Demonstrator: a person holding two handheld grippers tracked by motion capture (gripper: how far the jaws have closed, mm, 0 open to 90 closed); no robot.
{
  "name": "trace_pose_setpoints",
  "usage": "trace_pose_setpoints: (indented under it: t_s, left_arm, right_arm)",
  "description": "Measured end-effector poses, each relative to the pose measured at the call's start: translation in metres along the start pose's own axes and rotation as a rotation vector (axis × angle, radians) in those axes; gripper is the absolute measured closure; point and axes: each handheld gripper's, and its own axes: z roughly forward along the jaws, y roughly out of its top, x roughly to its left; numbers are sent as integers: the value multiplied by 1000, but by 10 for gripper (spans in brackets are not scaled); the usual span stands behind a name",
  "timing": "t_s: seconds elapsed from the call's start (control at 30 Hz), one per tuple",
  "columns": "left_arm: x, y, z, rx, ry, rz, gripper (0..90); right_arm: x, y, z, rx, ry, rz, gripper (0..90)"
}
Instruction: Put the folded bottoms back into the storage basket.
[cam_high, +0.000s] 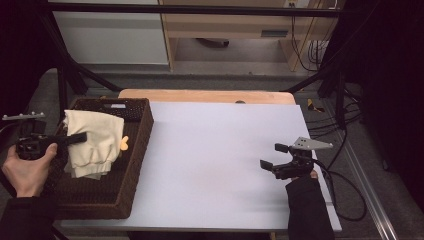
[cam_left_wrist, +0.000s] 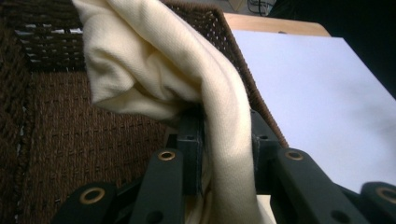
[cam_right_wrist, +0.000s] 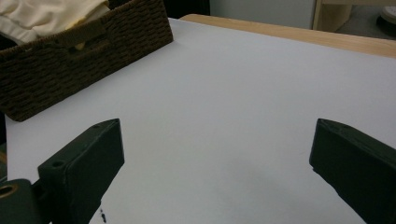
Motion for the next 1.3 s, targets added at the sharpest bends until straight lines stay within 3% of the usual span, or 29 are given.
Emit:
trace_pose_setpoints:
  t_s: [1.3]
  left_arm:
    - [8, -26, 54, 141, -44, -15, 712]
  right_arm:
    - [0, 0, 0, 2, 0, 2, 33]
